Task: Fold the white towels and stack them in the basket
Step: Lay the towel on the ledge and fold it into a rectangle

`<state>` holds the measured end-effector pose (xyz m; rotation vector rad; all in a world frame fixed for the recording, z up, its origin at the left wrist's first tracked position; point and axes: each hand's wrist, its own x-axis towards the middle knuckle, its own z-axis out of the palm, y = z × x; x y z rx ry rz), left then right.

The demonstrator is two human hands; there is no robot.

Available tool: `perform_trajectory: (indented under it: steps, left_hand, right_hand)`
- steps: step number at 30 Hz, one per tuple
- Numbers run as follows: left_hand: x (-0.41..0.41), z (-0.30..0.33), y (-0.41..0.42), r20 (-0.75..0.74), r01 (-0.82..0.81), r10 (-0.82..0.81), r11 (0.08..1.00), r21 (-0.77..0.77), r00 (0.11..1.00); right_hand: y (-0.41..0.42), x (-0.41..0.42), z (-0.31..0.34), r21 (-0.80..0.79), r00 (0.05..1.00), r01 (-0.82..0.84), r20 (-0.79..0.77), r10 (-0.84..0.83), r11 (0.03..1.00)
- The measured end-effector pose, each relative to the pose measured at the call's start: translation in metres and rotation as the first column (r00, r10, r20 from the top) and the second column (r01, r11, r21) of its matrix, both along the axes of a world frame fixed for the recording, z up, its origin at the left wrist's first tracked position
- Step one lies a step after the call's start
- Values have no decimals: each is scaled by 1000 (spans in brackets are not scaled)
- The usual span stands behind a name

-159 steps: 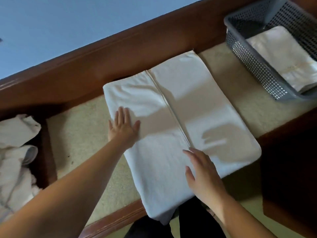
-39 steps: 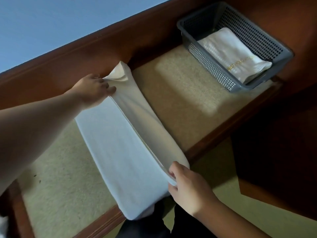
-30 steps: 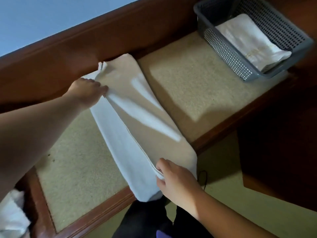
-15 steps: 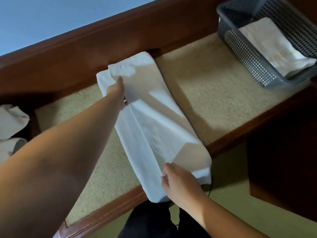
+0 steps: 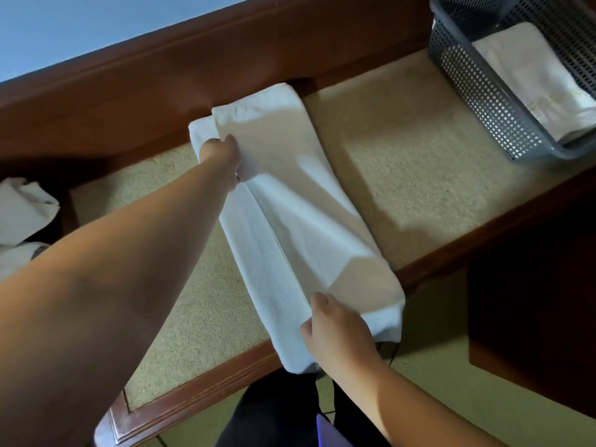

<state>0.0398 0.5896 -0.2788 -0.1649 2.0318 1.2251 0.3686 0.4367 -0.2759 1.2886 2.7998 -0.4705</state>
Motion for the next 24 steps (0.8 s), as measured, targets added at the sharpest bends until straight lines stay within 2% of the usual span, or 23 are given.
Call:
perform_trajectory:
  steps: [4, 6, 8, 11, 13, 15, 18, 19, 22, 24]
  left_hand:
    - [-6, 4, -9, -275, 6, -6, 1000, 1, 961]
    - [-10, 1, -16, -324, 22, -23, 1000, -8, 946]
    - [-12, -4, -25, -279, 56, -68, 997, -51, 958]
    - [-11, -13, -38, -68, 105, -109, 993, -59, 992]
    - [-9, -15, -45, -54, 132, -135, 990, -51, 989]
    - [-4, -13, -50, -47, 149, -151, 988, -39, 987]
    - [10, -5, -62, 39, 214, -212, 975, -57, 976]
    - [16, -5, -69, 65, 254, -249, 963, -88, 966]
    - [37, -9, -94, 59, 351, -347, 909, -226, 936]
    - [50, -16, -109, 93, 321, -311, 939, -127, 946]
  right_hand:
    - [-11, -5, 20, 34, 977, -76, -199, 81, 997]
    - [-20, -10, 28, -5, 958, -149, -249, 143, 989]
    - [-26, -14, 20, -60, 962, -193, -208, 177, 979]
    - [-21, -16, -3, -156, 973, -231, -38, 228, 960]
    - [-13, -14, -12, -287, 962, -246, 48, 270, 926]
    - [-3, -14, -14, -351, 969, -219, 28, 244, 910]
    - [25, -12, -10, -240, 986, -160, -91, 142, 958]
    - [36, -10, -9, -197, 990, -126, -86, 111, 972]
    - [69, -3, -9, -197, 995, -38, 83, 55, 980]
    - [82, -2, -10, -230, 973, -72, 198, 119, 971]
